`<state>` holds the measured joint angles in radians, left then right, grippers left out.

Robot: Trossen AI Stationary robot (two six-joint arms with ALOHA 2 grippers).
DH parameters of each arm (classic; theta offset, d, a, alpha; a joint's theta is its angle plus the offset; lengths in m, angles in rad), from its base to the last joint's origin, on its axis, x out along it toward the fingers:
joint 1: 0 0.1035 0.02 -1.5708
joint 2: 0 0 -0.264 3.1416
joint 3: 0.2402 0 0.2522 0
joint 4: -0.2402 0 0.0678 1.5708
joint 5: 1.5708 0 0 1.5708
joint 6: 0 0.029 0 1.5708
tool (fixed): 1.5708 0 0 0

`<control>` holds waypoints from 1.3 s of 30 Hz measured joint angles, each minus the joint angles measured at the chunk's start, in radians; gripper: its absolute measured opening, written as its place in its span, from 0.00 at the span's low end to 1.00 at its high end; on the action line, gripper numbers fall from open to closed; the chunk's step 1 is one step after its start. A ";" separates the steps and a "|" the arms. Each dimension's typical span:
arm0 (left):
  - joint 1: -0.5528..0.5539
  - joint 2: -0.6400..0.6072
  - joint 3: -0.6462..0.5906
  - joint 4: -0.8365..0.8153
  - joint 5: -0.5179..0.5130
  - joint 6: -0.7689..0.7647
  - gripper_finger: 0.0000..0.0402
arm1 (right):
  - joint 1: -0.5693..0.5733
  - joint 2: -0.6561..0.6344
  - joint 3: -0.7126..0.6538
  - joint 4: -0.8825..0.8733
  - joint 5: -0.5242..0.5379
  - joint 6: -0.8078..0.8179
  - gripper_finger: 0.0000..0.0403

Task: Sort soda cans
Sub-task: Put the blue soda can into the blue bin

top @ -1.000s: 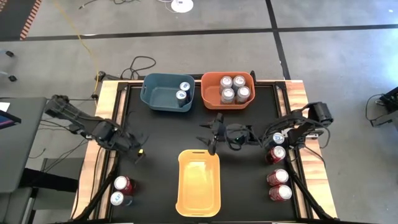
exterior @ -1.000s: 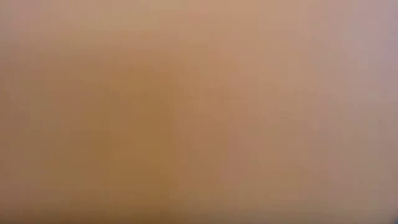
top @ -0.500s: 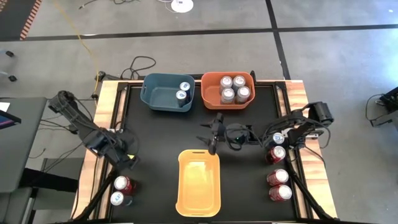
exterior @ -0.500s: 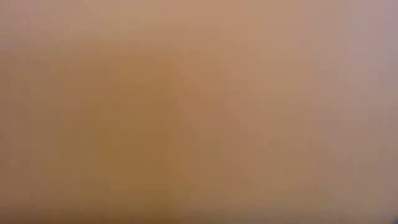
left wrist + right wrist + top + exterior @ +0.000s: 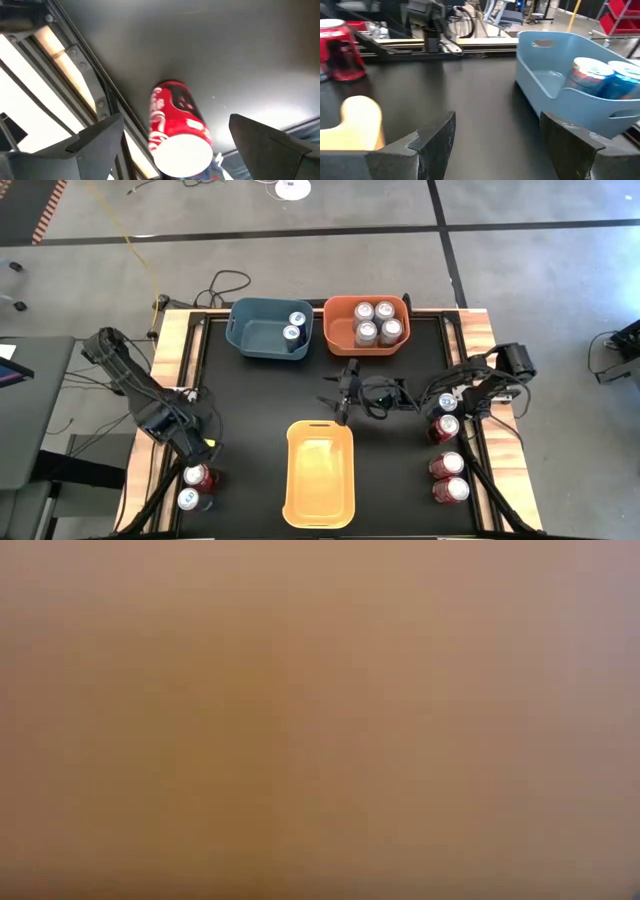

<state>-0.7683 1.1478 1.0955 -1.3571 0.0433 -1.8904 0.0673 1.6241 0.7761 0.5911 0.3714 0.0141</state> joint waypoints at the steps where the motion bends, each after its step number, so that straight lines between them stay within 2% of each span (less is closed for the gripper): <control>1: -0.002 0.012 0.015 0.000 0.000 -0.001 0.89 | -0.007 0.000 0.000 -0.001 0.000 0.000 0.76; 8: -0.057 0.139 0.167 0.001 -0.004 -0.071 0.89 | -0.024 0.000 0.000 -0.031 -0.001 0.002 0.76; 12: -0.130 0.250 0.248 -0.034 -0.063 -0.130 0.89 | -0.023 0.000 0.000 -0.064 -0.002 0.004 0.76; 20: -0.253 0.392 0.383 -0.057 -0.045 -0.324 0.89 | -0.022 0.001 0.000 -0.086 -0.002 0.004 0.76; 22: -0.271 0.415 0.407 -0.058 -0.045 -0.325 0.89 | -0.024 0.001 0.000 -0.084 -0.003 0.000 0.76; 27: -0.287 0.458 0.422 -0.058 -0.027 -0.295 0.89 | -0.044 0.001 0.000 -0.081 -0.006 -0.045 0.76; 39: -0.382 0.468 0.415 -0.086 -0.023 -0.279 0.89 | -0.062 0.001 0.000 -0.082 -0.007 -0.049 0.76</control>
<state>-1.1503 1.6155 1.5110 -1.4427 0.0204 -2.1694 0.0049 1.6249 0.7761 0.5087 0.3645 -0.0345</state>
